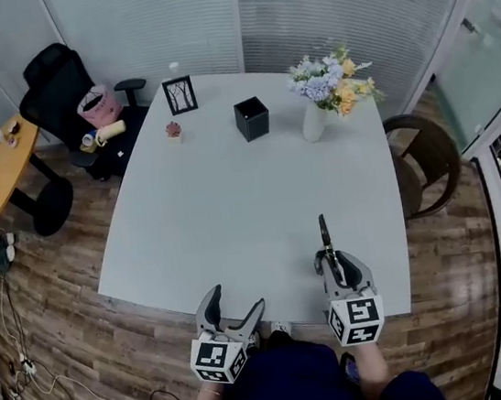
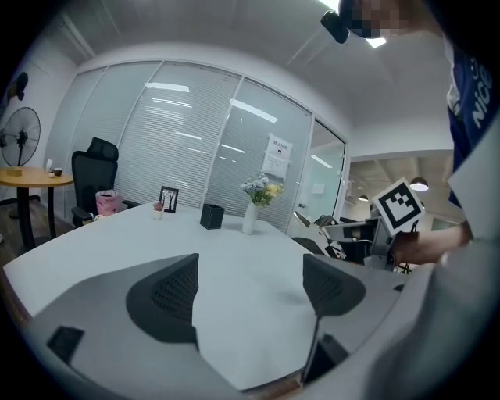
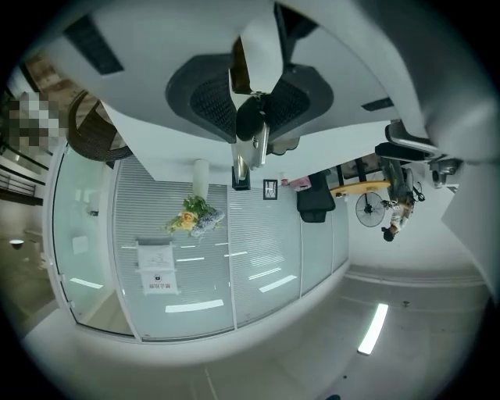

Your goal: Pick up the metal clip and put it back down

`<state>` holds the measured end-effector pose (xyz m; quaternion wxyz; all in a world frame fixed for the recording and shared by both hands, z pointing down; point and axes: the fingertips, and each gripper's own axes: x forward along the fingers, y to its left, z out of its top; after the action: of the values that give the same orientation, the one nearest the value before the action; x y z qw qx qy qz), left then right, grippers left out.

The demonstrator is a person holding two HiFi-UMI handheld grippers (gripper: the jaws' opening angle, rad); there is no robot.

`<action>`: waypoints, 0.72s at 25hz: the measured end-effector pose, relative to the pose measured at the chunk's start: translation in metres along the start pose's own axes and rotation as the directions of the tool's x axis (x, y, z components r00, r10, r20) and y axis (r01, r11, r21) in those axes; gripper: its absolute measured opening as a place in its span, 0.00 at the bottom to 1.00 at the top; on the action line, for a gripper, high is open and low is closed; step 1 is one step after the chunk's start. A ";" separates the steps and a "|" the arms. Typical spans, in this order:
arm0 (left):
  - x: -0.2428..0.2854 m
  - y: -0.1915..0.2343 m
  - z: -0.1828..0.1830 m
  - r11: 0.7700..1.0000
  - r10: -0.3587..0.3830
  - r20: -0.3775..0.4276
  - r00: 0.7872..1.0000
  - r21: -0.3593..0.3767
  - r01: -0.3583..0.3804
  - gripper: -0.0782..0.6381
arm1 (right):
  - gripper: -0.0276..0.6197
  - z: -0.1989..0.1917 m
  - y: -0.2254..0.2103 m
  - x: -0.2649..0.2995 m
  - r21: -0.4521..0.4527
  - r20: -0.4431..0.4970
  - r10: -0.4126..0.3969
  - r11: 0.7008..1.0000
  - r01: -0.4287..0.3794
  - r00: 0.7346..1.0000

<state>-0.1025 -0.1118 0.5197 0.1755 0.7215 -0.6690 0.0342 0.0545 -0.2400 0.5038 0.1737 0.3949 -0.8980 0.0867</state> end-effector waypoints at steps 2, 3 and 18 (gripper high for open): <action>0.002 -0.002 0.003 1.000 -0.006 0.009 1.000 0.006 0.006 0.68 | 0.22 0.001 0.007 -0.007 -0.018 0.005 0.014 1.000 -0.014 1.000; 0.003 -0.003 0.005 1.000 -0.009 0.013 1.000 0.010 0.009 0.68 | 0.22 0.001 0.010 -0.010 -0.026 0.006 0.020 0.999 -0.020 1.000; 0.010 -0.021 0.011 1.000 0.000 0.041 0.999 0.022 -0.001 0.68 | 0.21 -0.005 0.020 -0.025 -0.049 0.012 0.102 0.994 -0.102 0.995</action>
<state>-0.0827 -0.1237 0.5073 0.1538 0.7238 -0.6721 0.0269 0.0563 -0.2080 0.4983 0.1719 0.3448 -0.9201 0.0707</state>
